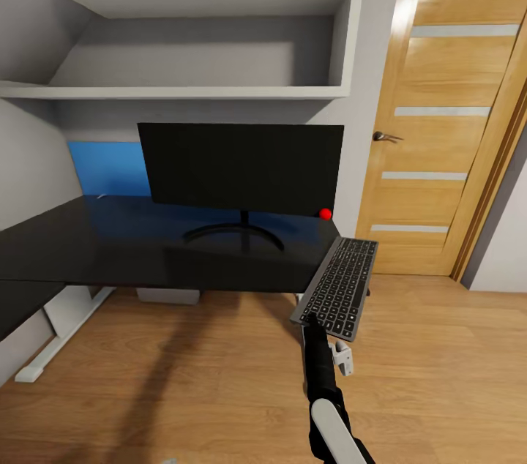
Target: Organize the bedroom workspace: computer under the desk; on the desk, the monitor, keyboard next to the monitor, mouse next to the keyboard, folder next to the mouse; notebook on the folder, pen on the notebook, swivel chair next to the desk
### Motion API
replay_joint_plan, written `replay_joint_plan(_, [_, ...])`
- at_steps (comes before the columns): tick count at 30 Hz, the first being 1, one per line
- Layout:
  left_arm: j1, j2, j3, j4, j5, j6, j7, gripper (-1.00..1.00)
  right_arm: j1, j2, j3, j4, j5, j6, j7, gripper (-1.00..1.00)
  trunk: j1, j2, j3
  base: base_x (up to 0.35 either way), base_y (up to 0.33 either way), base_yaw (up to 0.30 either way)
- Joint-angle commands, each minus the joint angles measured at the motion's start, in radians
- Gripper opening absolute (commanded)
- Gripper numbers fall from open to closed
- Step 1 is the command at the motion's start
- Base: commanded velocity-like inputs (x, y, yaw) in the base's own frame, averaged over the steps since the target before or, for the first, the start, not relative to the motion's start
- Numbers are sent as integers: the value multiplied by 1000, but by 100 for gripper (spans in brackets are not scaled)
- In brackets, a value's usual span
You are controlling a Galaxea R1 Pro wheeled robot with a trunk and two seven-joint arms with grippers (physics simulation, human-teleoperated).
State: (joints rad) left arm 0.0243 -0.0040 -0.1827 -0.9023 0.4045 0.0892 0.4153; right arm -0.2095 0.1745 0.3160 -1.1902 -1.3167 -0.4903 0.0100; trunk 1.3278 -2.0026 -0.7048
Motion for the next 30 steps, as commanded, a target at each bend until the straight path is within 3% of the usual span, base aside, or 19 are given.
replay_joint_plan(1, [0,1,-2,-3,5,4,6,100,-1,0,2,0,-9,-5,5,-100,0,0,-1,115,0,0])
replay_joint_plan(7, [0,1,0,-3,5,4,6,100,-1,0,2,0,-9,-5,4,-100,0,0,-1,151,0,0])
replay_joint_plan(30, [0,1,0,-3,5,4,6,100,-1,0,0,0,-7,-6,4,-100,0,0,-1,3,0,0])
